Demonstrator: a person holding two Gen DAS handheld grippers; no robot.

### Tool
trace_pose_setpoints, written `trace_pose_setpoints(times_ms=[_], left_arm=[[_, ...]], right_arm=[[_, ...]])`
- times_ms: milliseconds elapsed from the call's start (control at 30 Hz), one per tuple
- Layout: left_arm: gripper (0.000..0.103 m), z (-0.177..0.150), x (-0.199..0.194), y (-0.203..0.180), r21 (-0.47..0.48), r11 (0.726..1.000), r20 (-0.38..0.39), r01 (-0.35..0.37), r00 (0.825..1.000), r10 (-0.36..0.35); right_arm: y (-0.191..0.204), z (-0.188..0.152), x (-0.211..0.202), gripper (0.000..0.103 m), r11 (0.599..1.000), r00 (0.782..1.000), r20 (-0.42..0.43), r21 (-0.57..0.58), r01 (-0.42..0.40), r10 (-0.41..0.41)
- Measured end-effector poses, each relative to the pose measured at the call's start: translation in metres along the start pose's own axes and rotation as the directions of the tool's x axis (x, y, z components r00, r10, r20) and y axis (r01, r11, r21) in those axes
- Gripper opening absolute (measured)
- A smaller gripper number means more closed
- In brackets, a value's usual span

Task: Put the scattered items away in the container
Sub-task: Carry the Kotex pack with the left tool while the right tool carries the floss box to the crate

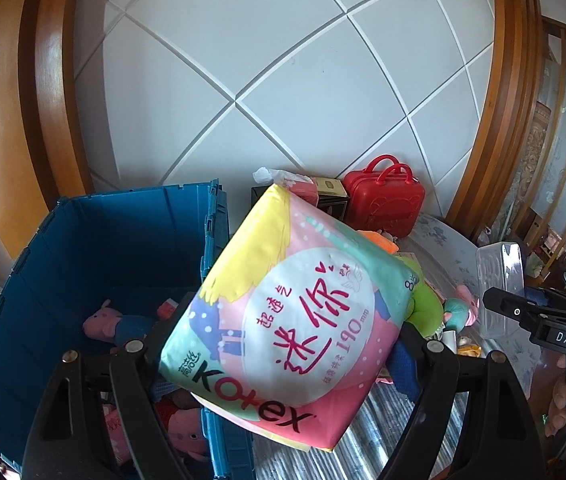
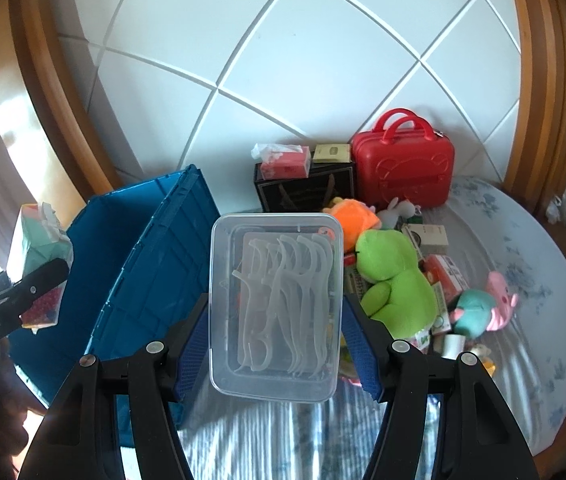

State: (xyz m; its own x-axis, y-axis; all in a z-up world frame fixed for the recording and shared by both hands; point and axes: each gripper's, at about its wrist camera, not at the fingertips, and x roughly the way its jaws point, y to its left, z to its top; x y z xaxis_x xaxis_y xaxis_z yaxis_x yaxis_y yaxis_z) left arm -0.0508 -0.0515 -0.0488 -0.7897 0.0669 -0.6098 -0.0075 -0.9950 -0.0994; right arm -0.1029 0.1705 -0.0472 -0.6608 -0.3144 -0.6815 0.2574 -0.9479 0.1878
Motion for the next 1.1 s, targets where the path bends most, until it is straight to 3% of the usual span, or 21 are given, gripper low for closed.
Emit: trace_pose_setpoints(times_ms=[333,800,1100], left_arm=[[0.083,-0.018,-0.002,0.055,-0.072,0.997,-0.019,-0.02,1.0,0.019],[0.083,-0.046,-0.025,0.168,-0.194,0.965,-0.034,-0.177,0.984,0.173],[0.083,-0.056,-0.032,0.211,-0.237,0.94,-0.046,-0.247,0.969,0.243]], right_arm=[[0.054,0.009,0.028,0.062,0.998,0.999,-0.03,-0.046,-0.032,0.031],[0.171,0.023,0.078,0.062,0.966,0.982,-0.081,-0.183,-0.185,0.172],[0.24,0.032,0.106,0.062,0.931,0.964,-0.12,-0.256,-0.262,0.238]])
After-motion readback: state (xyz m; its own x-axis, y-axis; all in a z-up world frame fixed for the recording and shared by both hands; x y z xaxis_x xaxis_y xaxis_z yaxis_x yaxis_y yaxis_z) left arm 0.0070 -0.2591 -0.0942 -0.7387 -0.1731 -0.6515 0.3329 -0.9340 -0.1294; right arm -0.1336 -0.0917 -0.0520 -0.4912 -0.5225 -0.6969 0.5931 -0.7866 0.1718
